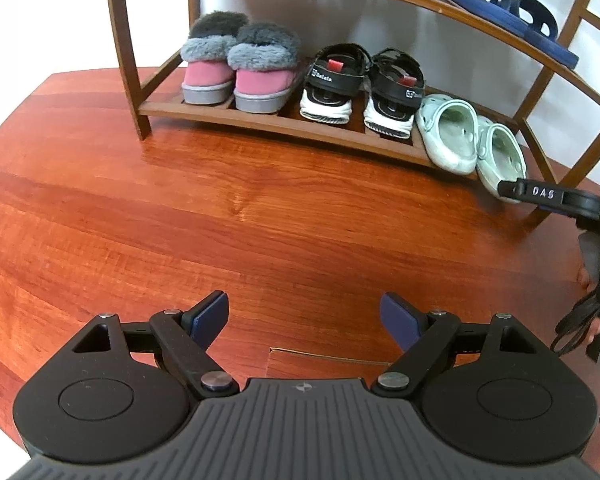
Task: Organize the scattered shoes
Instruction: 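Carry the held clog to the bottom shelf beside the other clog with the right tool, then open the right tool and withdraw it from the clogs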
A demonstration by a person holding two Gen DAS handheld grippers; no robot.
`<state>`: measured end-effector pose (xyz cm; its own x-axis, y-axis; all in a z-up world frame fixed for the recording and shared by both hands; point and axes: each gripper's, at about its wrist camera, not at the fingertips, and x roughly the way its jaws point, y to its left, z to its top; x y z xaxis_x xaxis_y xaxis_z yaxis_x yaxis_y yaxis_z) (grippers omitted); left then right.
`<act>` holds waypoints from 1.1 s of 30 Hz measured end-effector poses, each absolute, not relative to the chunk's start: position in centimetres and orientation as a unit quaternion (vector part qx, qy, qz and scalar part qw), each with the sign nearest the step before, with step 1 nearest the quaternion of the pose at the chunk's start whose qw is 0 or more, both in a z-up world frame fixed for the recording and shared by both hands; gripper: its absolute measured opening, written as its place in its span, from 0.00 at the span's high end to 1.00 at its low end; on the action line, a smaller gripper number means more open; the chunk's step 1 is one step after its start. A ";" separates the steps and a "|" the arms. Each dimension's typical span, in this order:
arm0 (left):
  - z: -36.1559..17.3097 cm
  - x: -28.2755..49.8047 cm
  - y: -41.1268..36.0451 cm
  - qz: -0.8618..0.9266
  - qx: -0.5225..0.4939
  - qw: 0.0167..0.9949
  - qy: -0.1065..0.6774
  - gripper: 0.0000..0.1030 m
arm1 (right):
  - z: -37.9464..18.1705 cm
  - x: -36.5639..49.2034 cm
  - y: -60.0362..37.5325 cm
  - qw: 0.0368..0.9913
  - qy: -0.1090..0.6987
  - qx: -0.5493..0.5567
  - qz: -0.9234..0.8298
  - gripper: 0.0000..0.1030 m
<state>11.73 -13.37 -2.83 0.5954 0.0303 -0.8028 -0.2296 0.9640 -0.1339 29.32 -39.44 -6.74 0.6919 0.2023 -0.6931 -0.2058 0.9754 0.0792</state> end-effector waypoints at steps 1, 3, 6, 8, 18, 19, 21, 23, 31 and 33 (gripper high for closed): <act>-2.9 11.7 -13.3 0.072 -0.111 0.886 0.445 0.18 | -6.9 29.2 -39.3 0.919 0.378 -0.002 0.113 0.22; -3.0 11.7 -13.3 0.071 -0.108 0.885 0.447 0.18 | -7.3 29.0 -38.9 0.917 0.381 -0.004 0.118 0.24; -3.1 11.7 -13.2 0.074 -0.107 0.884 0.450 0.18 | -7.8 29.3 -38.2 0.916 0.383 -0.009 0.121 0.27; -3.1 11.6 -13.0 0.077 -0.106 0.883 0.451 0.18 | -8.0 29.6 -37.9 0.916 0.384 -0.009 0.117 0.27; -3.7 11.4 -12.1 0.098 -0.113 0.877 0.457 0.18 | -8.9 31.4 -36.2 0.927 0.367 -0.026 0.079 0.26; -3.8 11.4 -12.1 0.099 -0.113 0.876 0.458 0.18 | -8.9 31.7 -36.0 0.928 0.365 -0.027 0.075 0.26; -3.9 11.3 -12.0 0.101 -0.114 0.875 0.460 0.18 | -9.0 32.1 -35.8 0.929 0.363 -0.027 0.070 0.26; -3.9 11.2 -11.8 0.102 -0.114 0.874 0.462 0.18 | -9.1 32.7 -35.6 0.931 0.359 -0.025 0.063 0.26; -3.3 10.1 -11.5 0.107 -0.118 0.882 0.443 0.18 | -9.4 34.7 -35.2 0.934 0.352 -0.021 0.060 0.26; -3.1 9.8 -11.4 0.108 -0.120 0.885 0.438 0.18 | -9.5 35.3 -35.2 0.933 0.353 -0.021 0.061 0.26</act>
